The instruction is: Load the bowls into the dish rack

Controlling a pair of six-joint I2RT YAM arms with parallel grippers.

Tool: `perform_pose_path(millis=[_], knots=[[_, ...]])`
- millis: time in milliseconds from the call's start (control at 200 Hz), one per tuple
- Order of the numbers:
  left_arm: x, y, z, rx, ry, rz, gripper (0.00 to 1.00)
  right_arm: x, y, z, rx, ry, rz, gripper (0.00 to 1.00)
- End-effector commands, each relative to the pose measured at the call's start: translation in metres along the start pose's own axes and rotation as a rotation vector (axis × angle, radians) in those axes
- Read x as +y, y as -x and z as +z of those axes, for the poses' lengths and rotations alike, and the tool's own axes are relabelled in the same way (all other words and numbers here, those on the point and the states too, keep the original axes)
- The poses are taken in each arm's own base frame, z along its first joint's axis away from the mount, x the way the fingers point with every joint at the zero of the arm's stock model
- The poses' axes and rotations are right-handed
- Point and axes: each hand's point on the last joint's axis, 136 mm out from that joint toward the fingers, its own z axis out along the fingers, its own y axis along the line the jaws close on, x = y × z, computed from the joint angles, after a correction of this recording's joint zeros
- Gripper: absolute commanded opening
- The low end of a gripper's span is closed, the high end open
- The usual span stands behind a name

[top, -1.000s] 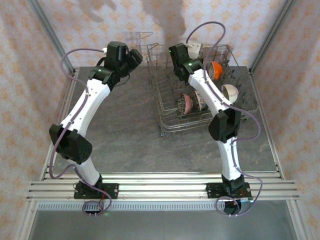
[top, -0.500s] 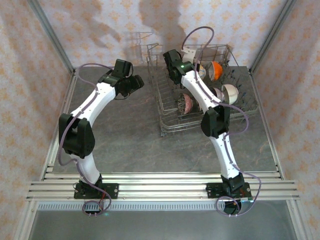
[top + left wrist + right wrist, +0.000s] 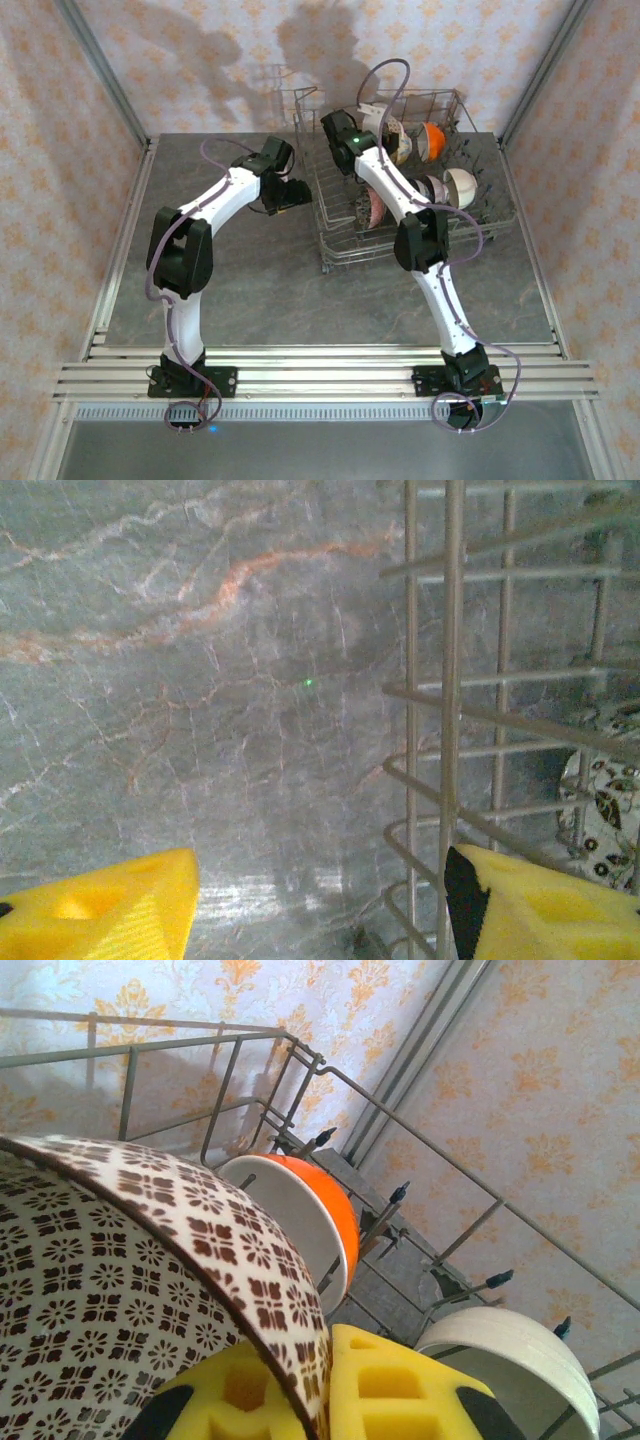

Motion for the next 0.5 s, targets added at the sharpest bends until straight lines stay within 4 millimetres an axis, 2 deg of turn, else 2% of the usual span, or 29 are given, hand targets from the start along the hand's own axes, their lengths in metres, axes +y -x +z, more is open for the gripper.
perform_pose_path(millis=[0,160,305,495], knots=[[-0.02,-0.026,0.002,0.088,-0.059,0.094,0.66,-0.017,0.024,-0.006,-0.08,-0.095,0.067,0.0],[-0.035,-0.045,0.005,0.122,-0.096,0.133,0.65,-0.012,0.02,-0.004,-0.094,-0.119,0.035,0.0],[-0.054,-0.052,0.004,0.128,-0.141,0.162,0.64,-0.001,0.016,0.0,-0.099,-0.119,0.013,0.0],[-0.051,-0.052,-0.002,0.113,-0.116,0.166,0.63,0.011,0.004,0.004,-0.098,-0.12,-0.008,0.01]])
